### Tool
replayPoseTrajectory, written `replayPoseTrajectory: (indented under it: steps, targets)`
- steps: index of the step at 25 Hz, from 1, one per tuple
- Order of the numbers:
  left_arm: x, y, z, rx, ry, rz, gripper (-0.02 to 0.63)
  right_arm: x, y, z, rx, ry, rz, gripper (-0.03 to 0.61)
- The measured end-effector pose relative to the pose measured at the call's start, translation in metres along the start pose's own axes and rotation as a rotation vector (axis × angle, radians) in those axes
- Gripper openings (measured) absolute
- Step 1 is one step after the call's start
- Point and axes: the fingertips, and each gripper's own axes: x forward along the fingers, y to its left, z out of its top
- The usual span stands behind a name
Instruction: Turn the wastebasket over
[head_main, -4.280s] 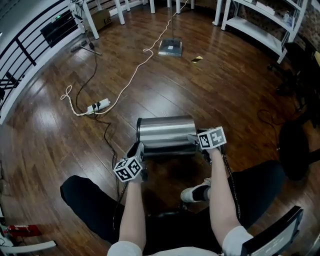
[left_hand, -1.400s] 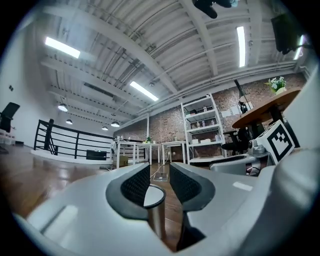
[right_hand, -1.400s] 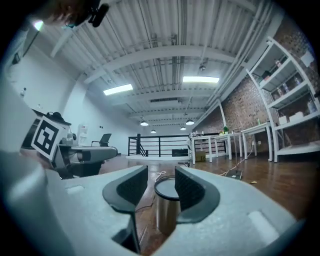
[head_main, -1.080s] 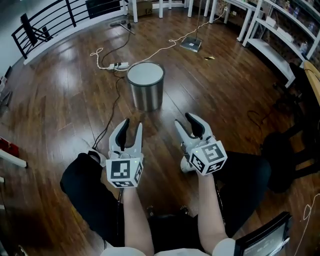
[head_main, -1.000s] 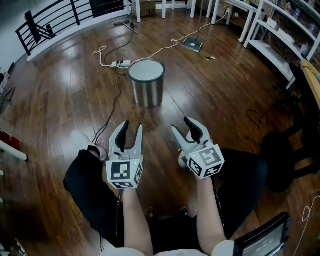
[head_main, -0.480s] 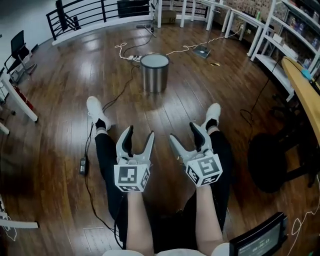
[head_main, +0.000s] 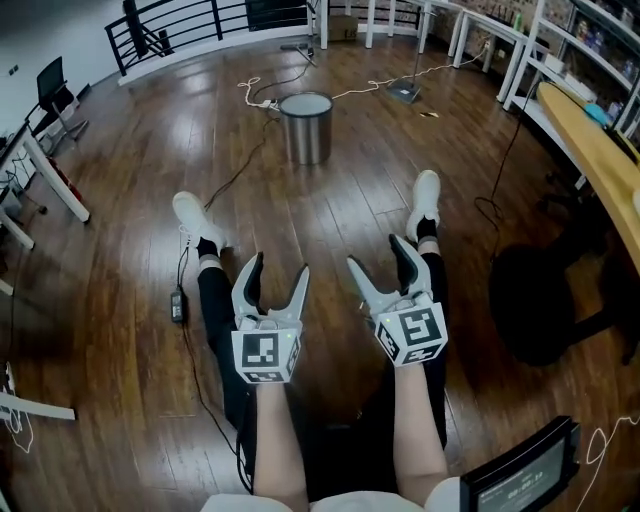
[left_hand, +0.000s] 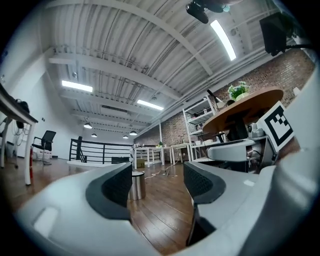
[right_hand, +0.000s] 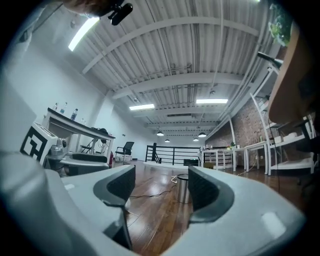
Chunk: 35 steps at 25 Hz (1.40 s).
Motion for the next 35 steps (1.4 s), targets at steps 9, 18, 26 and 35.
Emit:
replayPoseTrajectory:
  steps: [9,18,26,35]
  targets:
    - [-0.020,-0.023,0.020,0.005,-0.021,0.035,0.328,-0.030,0.007,0.009,-0.015,0.006,0.031,0.310]
    - [-0.023,-0.022,0.035,0.038,-0.043,0.048,0.319,-0.031,0.006,0.012,-0.013,0.011,0.008,0.310]
    - [-0.017,-0.017,0.030,0.028,-0.040,0.043,0.312,-0.026,0.007,0.015,-0.027,0.016,0.015,0.308]
    - [-0.008,-0.009,0.030,0.030,-0.032,0.034,0.308,-0.015,0.006,0.015,-0.022,0.020,0.014,0.308]
